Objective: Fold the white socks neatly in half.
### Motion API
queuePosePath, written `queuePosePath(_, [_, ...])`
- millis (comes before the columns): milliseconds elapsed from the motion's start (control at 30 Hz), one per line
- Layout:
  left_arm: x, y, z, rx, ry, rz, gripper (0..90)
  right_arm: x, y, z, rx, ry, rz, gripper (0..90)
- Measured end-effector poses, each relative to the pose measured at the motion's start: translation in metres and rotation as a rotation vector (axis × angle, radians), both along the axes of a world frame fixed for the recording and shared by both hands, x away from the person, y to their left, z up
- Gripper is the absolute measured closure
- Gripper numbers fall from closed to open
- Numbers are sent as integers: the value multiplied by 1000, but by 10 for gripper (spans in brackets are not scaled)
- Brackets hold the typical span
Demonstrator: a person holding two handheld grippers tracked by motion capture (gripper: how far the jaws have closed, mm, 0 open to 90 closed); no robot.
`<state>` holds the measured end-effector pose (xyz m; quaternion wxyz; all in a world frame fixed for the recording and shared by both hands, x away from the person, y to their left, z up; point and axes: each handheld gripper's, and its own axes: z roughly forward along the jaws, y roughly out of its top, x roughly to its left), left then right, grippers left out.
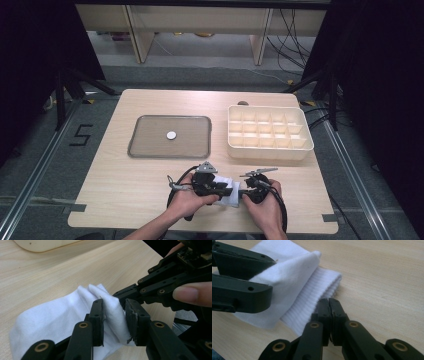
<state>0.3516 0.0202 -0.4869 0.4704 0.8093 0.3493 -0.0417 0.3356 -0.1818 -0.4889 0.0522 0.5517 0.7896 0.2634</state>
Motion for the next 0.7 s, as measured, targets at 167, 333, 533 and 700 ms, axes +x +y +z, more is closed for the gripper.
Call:
queuePosePath(167, [-3,0,4,7,-19,2,693,-1,-1,2,4,-1,3,884])
queuePosePath(333, [-4,-1,7,-5,-37,-15,701,-3,-1,2,5,-4,-4,883])
queuePosePath(533, [-5,-3,2,16,-26,-15,743,-3,-4,6,7,5,-15,887])
queuePosePath(700, [-3,-8,-6,23,-12,-36,749,-3,-8,12,17,-4,-43,888])
